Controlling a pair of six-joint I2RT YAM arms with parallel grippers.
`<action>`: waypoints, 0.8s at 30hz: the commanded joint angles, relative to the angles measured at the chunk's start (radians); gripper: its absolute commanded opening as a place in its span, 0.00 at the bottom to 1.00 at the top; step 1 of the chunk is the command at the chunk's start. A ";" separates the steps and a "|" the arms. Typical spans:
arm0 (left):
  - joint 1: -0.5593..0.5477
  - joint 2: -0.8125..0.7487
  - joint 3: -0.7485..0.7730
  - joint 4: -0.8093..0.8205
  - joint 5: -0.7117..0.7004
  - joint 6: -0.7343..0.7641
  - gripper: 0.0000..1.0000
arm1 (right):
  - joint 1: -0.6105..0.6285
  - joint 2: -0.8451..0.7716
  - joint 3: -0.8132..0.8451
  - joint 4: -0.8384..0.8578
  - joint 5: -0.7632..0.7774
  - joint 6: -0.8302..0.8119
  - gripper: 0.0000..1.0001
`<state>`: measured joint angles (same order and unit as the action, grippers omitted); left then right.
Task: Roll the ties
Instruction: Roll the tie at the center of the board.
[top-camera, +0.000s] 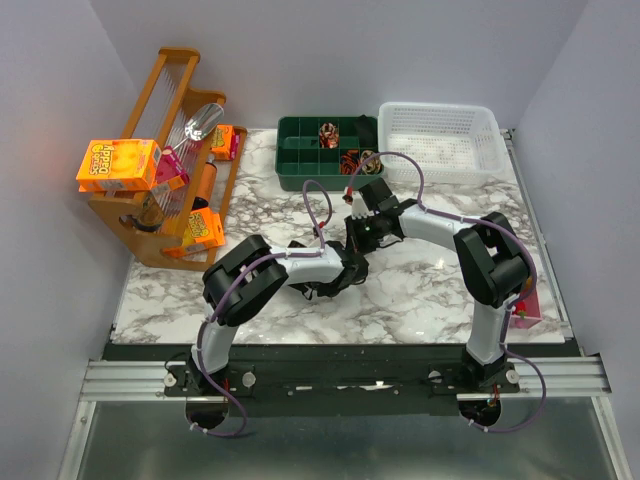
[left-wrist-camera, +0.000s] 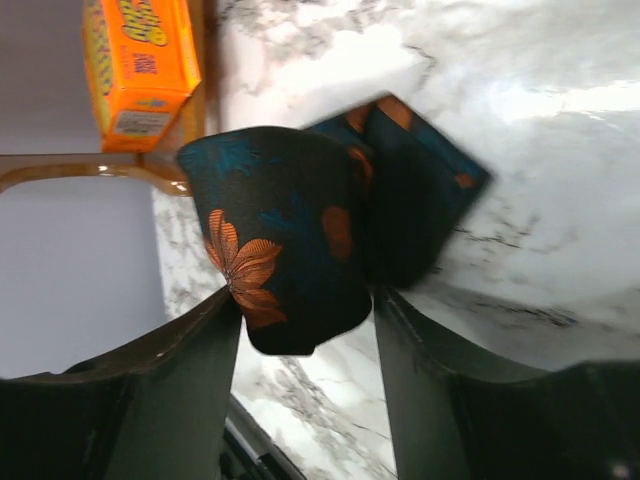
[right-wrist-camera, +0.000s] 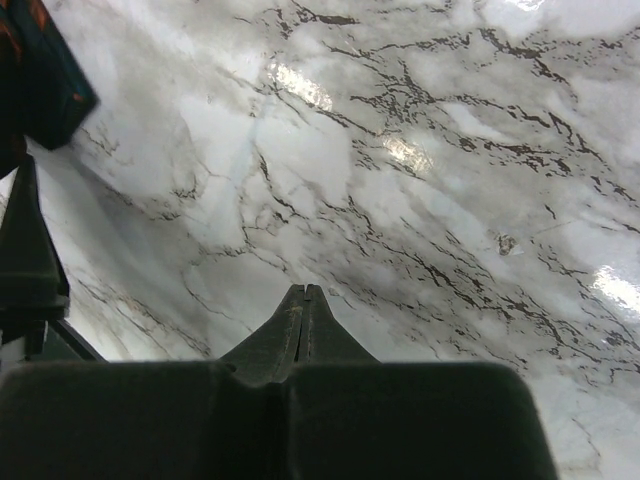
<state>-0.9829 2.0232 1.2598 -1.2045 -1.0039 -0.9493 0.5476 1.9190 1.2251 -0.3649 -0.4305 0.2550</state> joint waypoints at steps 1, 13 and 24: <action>-0.016 -0.075 -0.022 0.189 0.112 0.101 0.69 | -0.008 -0.002 -0.012 0.012 -0.019 0.004 0.01; 0.010 -0.155 -0.014 0.296 0.208 0.161 0.79 | -0.008 -0.017 -0.001 0.011 -0.051 -0.007 0.01; 0.102 -0.362 -0.031 0.416 0.396 0.283 0.87 | 0.049 -0.026 0.083 -0.015 -0.088 -0.017 0.03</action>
<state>-0.9169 1.7710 1.2282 -0.8661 -0.7277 -0.7223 0.5583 1.9186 1.2419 -0.3683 -0.4877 0.2535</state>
